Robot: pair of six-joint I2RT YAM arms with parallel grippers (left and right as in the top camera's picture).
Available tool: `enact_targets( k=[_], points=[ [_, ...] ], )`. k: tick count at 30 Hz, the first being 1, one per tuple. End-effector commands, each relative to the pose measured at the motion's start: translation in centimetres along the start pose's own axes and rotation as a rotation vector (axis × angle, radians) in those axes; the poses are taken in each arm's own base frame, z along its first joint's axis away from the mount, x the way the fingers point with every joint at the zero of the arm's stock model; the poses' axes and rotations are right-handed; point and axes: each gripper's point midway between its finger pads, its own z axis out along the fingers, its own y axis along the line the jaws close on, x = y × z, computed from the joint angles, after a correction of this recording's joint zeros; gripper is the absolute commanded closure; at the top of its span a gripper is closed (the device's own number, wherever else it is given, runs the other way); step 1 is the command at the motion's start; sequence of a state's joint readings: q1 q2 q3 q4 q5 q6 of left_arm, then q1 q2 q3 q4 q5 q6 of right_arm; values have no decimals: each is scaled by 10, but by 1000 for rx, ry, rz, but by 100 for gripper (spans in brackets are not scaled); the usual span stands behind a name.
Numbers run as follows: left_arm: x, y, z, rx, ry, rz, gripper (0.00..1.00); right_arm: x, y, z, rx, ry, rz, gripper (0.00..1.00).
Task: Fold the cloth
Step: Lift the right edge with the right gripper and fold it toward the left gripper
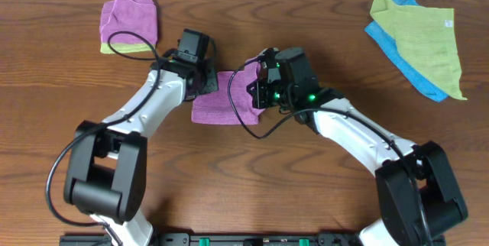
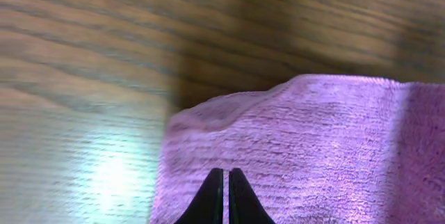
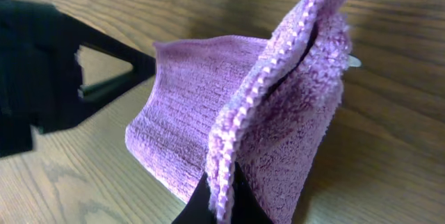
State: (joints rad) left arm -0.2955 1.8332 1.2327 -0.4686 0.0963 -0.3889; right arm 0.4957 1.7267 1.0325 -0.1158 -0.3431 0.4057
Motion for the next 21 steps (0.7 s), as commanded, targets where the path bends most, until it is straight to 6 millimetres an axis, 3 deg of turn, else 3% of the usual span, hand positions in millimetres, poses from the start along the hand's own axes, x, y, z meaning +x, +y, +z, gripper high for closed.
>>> enact_targets(
  k=[1, 10, 21],
  points=[
    [-17, 14, -16, -26, -47, -34, 94, -14, 15, -5, -6, -40, -40, 99],
    [-27, 45, -28, -57, -61, -104, 94, -21, 24, 1, 2, -53, -62, 99],
    [-35, 67, -37, -95, -88, -146, 94, -18, 35, 29, -7, -10, -80, 99]
  ],
)
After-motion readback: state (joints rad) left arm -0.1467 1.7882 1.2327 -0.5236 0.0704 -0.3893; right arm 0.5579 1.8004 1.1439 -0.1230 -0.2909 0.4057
